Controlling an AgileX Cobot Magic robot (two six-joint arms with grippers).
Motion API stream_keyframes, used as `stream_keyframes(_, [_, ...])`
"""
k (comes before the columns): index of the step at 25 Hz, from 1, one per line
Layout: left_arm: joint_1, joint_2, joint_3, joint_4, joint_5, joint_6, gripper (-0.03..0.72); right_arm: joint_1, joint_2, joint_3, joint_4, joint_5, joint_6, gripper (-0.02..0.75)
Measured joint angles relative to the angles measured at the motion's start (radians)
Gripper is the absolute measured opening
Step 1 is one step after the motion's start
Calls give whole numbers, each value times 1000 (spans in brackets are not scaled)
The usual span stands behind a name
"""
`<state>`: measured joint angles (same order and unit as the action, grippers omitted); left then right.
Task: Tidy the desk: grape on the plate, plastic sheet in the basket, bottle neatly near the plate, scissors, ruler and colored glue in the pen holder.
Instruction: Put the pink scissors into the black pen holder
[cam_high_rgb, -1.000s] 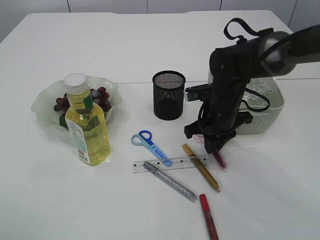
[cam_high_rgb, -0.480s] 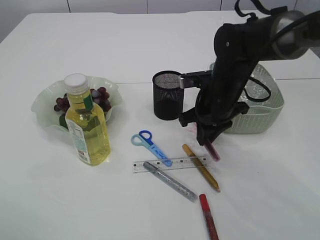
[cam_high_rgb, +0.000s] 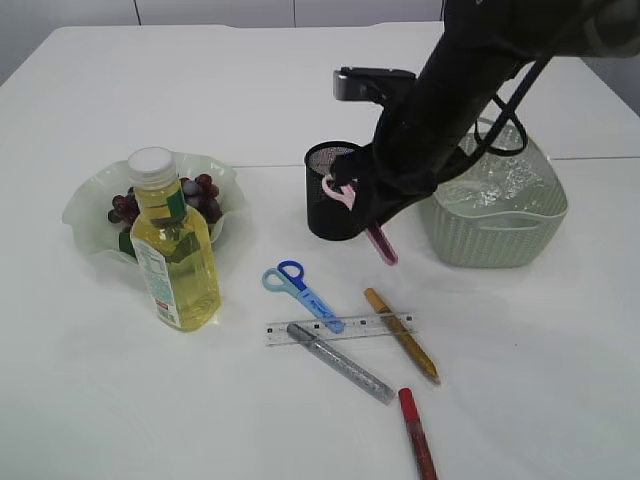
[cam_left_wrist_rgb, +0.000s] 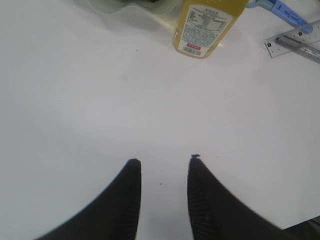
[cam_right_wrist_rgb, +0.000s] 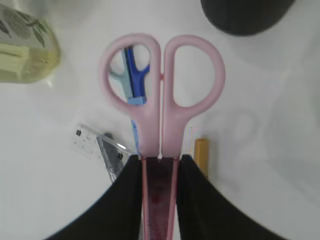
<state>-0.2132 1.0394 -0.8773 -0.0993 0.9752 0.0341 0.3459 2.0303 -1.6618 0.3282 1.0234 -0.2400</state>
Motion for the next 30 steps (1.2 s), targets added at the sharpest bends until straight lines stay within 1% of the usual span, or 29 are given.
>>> stream_keyframes(3, [0,0,0,0,0,0,241,0,0,-51,19,-16,-25,133])
stream_keyframes(6, [0,0,0,-4,0,0,241,-9,0,-90,29,-74,-37,133])
stream_keyframes(15, [0,0,0,-19,0,0,241,-62,15,-107,90,-375,-118,132])
stream_keyframes(17, [0,0,0,-25,0,0,241,-62,33,-107,141,-436,-175,132])
stream_keyframes(23, [0,0,0,-27,0,0,241,-62,116,-107,388,-607,-415,132])
stream_keyframes(26, [0,0,0,-27,2,0,241,-62,151,-107,456,-652,-503,132])
stream_keyframes(30, [0,0,0,-27,2,0,241,-62,199,-107,494,-666,-530,132])
